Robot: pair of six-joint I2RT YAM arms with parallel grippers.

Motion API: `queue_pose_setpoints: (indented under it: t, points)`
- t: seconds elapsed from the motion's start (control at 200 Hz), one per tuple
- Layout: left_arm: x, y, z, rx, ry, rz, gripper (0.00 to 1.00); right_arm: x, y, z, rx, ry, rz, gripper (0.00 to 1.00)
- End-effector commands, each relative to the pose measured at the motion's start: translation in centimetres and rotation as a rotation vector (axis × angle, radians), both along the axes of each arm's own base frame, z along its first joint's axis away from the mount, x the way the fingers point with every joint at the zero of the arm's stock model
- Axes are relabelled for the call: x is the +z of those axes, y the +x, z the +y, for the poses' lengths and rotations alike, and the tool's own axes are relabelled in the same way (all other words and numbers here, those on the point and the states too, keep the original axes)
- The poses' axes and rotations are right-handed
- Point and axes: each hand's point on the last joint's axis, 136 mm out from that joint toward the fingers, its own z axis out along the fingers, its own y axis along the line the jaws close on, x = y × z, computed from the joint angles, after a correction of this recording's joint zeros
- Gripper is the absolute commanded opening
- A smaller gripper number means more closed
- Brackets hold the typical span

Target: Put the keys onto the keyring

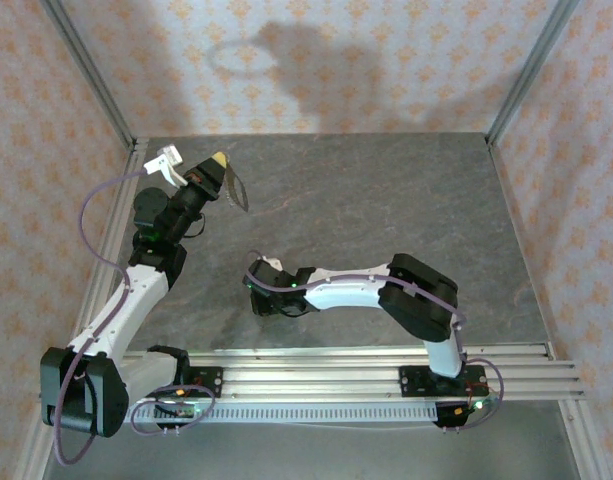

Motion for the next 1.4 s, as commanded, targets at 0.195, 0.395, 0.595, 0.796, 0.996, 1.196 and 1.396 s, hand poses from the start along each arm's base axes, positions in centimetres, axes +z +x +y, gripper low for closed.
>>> queue_pose_setpoints:
  t: [0.195,0.395,0.595,0.796,0.996,1.196,1.396]
  points:
    - [2.2,-0.9,0.2,-0.009,-0.016,-0.078,0.00,-0.3,-0.1,0.6,-0.005,0.008,0.007,0.26]
    - [2.1,-0.8,0.1,-0.012,-0.023,-0.076,0.00,-0.2,-0.1,0.6,-0.003,0.013,0.004,0.16]
    - [1.9,-0.7,0.1,-0.017,-0.026,-0.070,0.00,0.3,0.1,0.5,-0.008,0.018,-0.009,0.00]
    - [2.1,-0.8,-0.1,-0.025,-0.025,-0.074,0.00,2.0,1.7,-2.2,-0.071,0.034,-0.050,0.00]
    - [2.2,-1.0,-0.3,-0.043,-0.023,-0.075,0.00,2.9,3.1,-7.1,-0.147,0.020,-0.079,0.00]
    - [2.2,-1.1,-0.9,-0.065,-0.020,-0.072,0.00,2.7,4.0,-12.3,-0.231,-0.006,-0.099,0.00]
    - [2.2,-1.8,-3.2,-0.106,0.082,-0.058,0.00,6.2,6.2,-17.1,-0.334,0.060,-0.162,0.00]
